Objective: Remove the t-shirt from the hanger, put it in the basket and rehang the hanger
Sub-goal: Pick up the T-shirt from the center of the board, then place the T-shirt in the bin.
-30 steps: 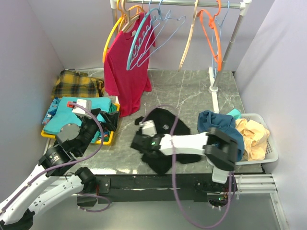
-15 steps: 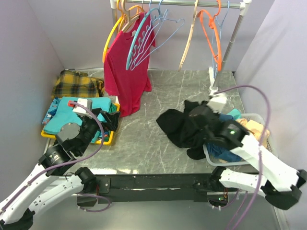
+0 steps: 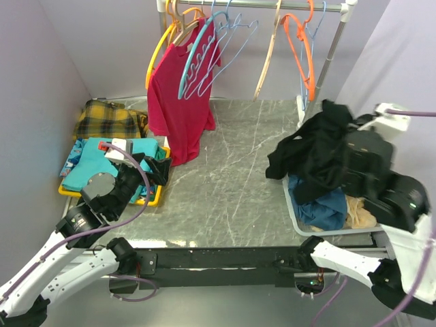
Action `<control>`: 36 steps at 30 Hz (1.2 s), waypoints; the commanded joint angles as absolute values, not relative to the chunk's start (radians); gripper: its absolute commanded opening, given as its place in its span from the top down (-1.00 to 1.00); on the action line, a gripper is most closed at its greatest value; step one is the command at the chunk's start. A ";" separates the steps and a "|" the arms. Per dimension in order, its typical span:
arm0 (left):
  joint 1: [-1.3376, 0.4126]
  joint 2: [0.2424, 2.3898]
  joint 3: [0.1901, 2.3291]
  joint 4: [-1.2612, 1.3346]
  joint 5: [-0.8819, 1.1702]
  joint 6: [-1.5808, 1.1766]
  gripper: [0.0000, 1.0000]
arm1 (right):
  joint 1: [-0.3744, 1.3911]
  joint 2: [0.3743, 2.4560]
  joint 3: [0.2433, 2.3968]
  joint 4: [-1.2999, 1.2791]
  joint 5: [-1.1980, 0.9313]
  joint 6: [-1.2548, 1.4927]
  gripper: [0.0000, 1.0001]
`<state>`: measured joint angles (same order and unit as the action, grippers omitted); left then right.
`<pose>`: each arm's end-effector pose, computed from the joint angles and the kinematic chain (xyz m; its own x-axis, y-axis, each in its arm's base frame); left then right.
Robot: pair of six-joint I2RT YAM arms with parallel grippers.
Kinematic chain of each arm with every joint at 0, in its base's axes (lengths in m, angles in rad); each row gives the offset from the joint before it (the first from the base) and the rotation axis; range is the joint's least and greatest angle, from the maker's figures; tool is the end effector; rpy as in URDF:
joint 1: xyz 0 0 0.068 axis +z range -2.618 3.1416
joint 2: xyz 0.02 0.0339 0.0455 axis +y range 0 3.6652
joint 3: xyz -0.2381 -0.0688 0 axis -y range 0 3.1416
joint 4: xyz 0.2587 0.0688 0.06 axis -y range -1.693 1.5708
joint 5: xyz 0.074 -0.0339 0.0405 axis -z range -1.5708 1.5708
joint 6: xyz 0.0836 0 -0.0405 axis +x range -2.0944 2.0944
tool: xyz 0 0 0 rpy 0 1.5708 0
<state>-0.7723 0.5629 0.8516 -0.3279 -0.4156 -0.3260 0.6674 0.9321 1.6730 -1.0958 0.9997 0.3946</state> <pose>0.1668 -0.1153 0.3658 -0.1385 -0.2741 -0.9517 0.3220 0.8963 -0.3050 0.1537 0.0315 0.4821 -0.1424 0.1524 -0.9780 0.3681 0.9254 0.0906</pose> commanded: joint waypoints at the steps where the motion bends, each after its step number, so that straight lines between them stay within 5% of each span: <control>1: -0.775 0.572 0.888 -0.314 -0.410 -0.302 -0.99 | 0.657 0.873 1.775 -0.980 1.163 0.233 1.00; 22: -0.775 0.583 0.876 -0.304 -0.400 -0.313 -0.99 | 0.663 0.732 1.726 -0.560 1.327 -0.195 1.00; 36: -0.775 0.560 0.884 -0.337 -0.393 -0.327 -0.99 | 0.641 0.730 1.375 -0.302 1.224 -0.193 1.00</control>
<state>-0.7723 0.5755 0.8516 -0.3283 -0.4065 -0.3180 0.6628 0.7200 1.4540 -0.4732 1.2797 -0.1829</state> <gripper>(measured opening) 0.994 0.198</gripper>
